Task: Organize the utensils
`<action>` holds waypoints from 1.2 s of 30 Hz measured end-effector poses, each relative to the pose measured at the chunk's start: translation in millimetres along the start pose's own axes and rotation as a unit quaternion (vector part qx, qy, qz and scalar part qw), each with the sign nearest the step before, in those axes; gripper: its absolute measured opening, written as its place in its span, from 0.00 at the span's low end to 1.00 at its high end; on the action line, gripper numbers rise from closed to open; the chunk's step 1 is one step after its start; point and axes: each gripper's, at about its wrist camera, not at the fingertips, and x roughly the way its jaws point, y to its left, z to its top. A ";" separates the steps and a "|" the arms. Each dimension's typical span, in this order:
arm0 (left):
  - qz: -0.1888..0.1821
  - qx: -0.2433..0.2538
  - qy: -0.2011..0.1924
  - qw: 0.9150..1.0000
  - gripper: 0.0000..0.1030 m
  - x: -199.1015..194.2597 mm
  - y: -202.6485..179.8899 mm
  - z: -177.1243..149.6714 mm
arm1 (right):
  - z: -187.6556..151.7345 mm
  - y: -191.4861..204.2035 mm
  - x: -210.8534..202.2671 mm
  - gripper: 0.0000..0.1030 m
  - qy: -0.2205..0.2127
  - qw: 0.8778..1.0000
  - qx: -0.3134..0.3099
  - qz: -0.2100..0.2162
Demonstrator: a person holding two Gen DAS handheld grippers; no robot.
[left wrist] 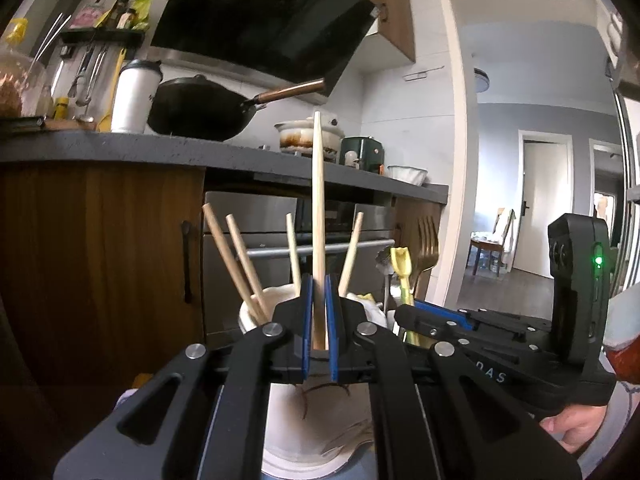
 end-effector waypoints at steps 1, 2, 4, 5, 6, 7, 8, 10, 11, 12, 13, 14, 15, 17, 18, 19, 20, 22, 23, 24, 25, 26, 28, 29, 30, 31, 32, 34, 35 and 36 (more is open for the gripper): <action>0.000 -0.002 0.001 1.000 0.06 0.5 1.0 0.2 | 0.0 -0.9 0.5 0.10 0.003 1.000 0.004 0.003; 0.000 -0.002 0.003 1.000 0.08 0.6 1.7 -0.3 | 0.0 -1.2 0.8 0.10 0.005 1.000 0.005 0.004; -0.003 -0.003 0.005 1.000 0.16 0.5 2.6 -0.9 | -0.2 -0.5 -0.7 0.17 0.004 1.000 0.003 0.005; -0.003 -0.003 0.004 1.000 0.25 -0.2 2.9 -1.1 | 0.4 0.1 -2.1 0.22 0.003 1.000 0.002 0.006; -0.004 -0.004 0.002 1.000 0.28 -1.1 3.3 -1.0 | 0.5 0.8 -4.5 0.24 -0.001 1.000 0.000 0.004; -0.007 -0.004 -0.001 1.000 0.28 -2.6 3.2 -0.6 | 0.6 1.5 -6.5 0.24 -0.003 1.000 -0.004 0.003; -0.007 -0.003 -0.003 1.000 0.29 -4.0 3.0 -0.3 | 0.4 1.9 -9.8 0.24 -0.005 1.000 -0.007 0.001; -0.007 0.001 -0.007 1.000 0.33 -6.8 2.3 -0.1 | 0.3 1.4 -15.3 0.30 -0.009 1.000 -0.007 0.001; -0.005 0.004 -0.008 1.000 0.38 -8.9 1.3 -0.9 | 0.0 0.4 -19.2 0.35 -0.012 1.000 -0.006 0.001; -0.004 0.007 -0.008 1.000 0.43 -11.3 0.2 -1.9 | -0.3 -0.9 -23.4 0.39 -0.014 1.000 -0.006 0.000; -0.004 0.009 -0.009 1.000 0.46 -13.1 -1.0 -2.6 | -0.1 -2.1 -26.5 0.42 -0.016 1.000 -0.006 -0.001; -0.004 0.010 -0.010 1.000 0.50 -15.6 -1.6 -3.3 | -0.9 -4.1 -31.6 0.49 -0.017 1.000 -0.005 -0.004; -0.003 0.010 -0.011 1.000 0.53 -18.5 -2.1 -3.8 | -1.3 -5.1 -34.3 0.56 -0.018 1.000 -0.004 -0.005; -0.002 0.011 -0.014 1.000 0.60 -25.7 -3.4 -5.3 | -2.7 -9.7 -41.9 0.65 -0.019 1.000 0.002 -0.007; -0.001 0.011 -0.016 1.000 0.65 -29.0 -3.5 -5.9 | -3.6 -12.6 -46.4 0.69 -0.019 1.000 0.007 -0.009; -0.001 0.009 -0.017 1.000 0.67 -33.2 -3.4 -6.8 | -4.6 -15.6 -50.8 0.70 -0.019 1.000 0.010 -0.012; -0.001 0.009 -0.017 1.000 0.70 -36.3 -3.6 -7.7 | -5.5 -17.5 -53.8 0.76 -0.019 1.000 0.012 -0.014; 0.003 0.011 -0.016 1.000 0.76 -42.7 -4.0 -9.7 | -8.4 -22.8 -63.1 0.81 -0.019 0.999 0.013 -0.025; 0.006 0.013 -0.016 1.000 0.80 -46.5 -4.6 -11.0 | -9.4 -24.4 -66.0 0.85 -0.019 0.999 0.012 -0.028; 0.009 0.015 -0.016 1.000 0.84 -48.5 -5.2 -11.3 | -11.1 -26.8 -71.1 0.90 -0.020 0.999 0.012 -0.033; 0.012 0.016 -0.016 1.000 0.86 -52.4 -5.5 -12.8 | -13.2 -29.2 -75.7 0.90 -0.021 0.999 0.012 -0.037; 0.013 0.016 -0.015 1.000 0.90 -55.4 -5.4 -13.7 | -14.8 -31.2 -78.7 0.91 -0.020 0.999 0.013 -0.041; 0.017 0.016 -0.012 1.000 0.94 -62.4 -5.3 -16.6 | -19.7 -36.4 -86.9 0.92 -0.021 0.998 0.018 -0.050; 0.019 0.016 -0.010 1.000 0.94 -64.8 -4.7 -17.8 | -21.1 -38.4 -89.0 0.93 -0.021 0.998 0.020 -0.053; 0.021 0.016 -0.007 1.000 0.94 -66.9 -4.3 -18.9 | -23.8 -40.2 -92.6 0.94 -0.021 0.998 0.023 -0.057; 0.024 0.015 -0.003 1.000 0.94 -70.2 -3.5 -21.2 | -26.0 -41.6 -95.3 0.94 -0.021 0.998 0.024 -0.059; 0.026 0.015 0.000 1.000 0.94 -71.9 -3.1 -22.4 | -27.6 -42.0 -97.3 0.94 -0.021 0.998 0.025 -0.061; 0.031 0.015 0.006 0.999 0.95 -75.5 -2.0 -26.2 | -32.3 -41.8 -101.6 0.95 -0.023 0.997 0.023 -0.066; 0.034 0.016 0.010 0.999 0.95 -77.0 -1.0 -27.4 | -34.7 -40.6 -103.0 0.95 -0.025 0.997 0.020 -0.069; 0.037 0.016 0.012 0.999 0.95 -78.2 -0.3 -28.7 | -37.0 -38.8 -104.2 0.95 -0.028 0.997 0.015 -0.073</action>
